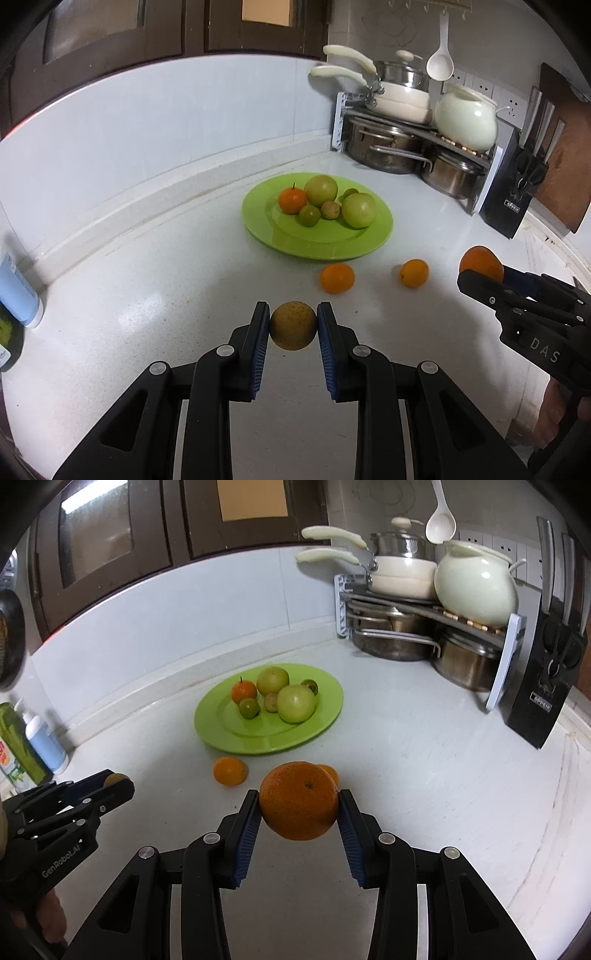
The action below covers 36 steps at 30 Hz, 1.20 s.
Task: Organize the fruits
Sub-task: 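Carry the small fruit in the left gripper and the orange in the right gripper over the plate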
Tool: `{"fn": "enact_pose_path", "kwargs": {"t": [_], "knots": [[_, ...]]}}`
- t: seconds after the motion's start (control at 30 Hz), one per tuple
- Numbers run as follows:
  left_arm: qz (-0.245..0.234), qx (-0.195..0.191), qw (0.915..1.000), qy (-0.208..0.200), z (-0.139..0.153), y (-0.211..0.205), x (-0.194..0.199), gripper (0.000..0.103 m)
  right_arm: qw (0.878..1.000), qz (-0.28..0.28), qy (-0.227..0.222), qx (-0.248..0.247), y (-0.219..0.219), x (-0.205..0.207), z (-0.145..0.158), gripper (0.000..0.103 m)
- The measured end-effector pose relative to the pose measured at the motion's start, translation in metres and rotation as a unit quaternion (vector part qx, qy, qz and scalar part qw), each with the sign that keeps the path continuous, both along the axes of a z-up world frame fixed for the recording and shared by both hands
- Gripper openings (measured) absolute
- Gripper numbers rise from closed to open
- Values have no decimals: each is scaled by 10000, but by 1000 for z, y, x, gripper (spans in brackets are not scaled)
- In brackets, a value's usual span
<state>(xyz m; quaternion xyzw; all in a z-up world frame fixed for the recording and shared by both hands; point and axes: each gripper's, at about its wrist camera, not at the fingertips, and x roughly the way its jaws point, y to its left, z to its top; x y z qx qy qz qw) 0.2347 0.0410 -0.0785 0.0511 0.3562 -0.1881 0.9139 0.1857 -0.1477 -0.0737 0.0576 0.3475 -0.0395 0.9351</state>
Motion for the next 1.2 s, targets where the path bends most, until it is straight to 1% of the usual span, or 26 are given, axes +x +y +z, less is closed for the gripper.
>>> {"fn": "enact_pose_path", "kwargs": {"t": [0.37, 0.67, 0.9, 1.0, 1.2], "knots": [[135, -136, 9997, -176, 17, -9, -22, 27, 9994, 218, -250, -108, -6, -15, 19, 43], [267, -145, 9988, -372, 31, -22, -32, 27, 9979, 483, -413, -154, -18, -18, 32, 43], [350, -121, 9976, -587, 43, -34, -30, 27, 9954, 710, -620, -163, -27, -12, 46, 43], [352, -32, 9968, -717, 49, -42, -27, 27, 9942, 825, -673, -131, -30, -5, 52, 43], [341, 95, 9956, -868, 57, -54, -14, 27, 9925, 1043, -639, -81, -39, 18, 57, 43]]}}
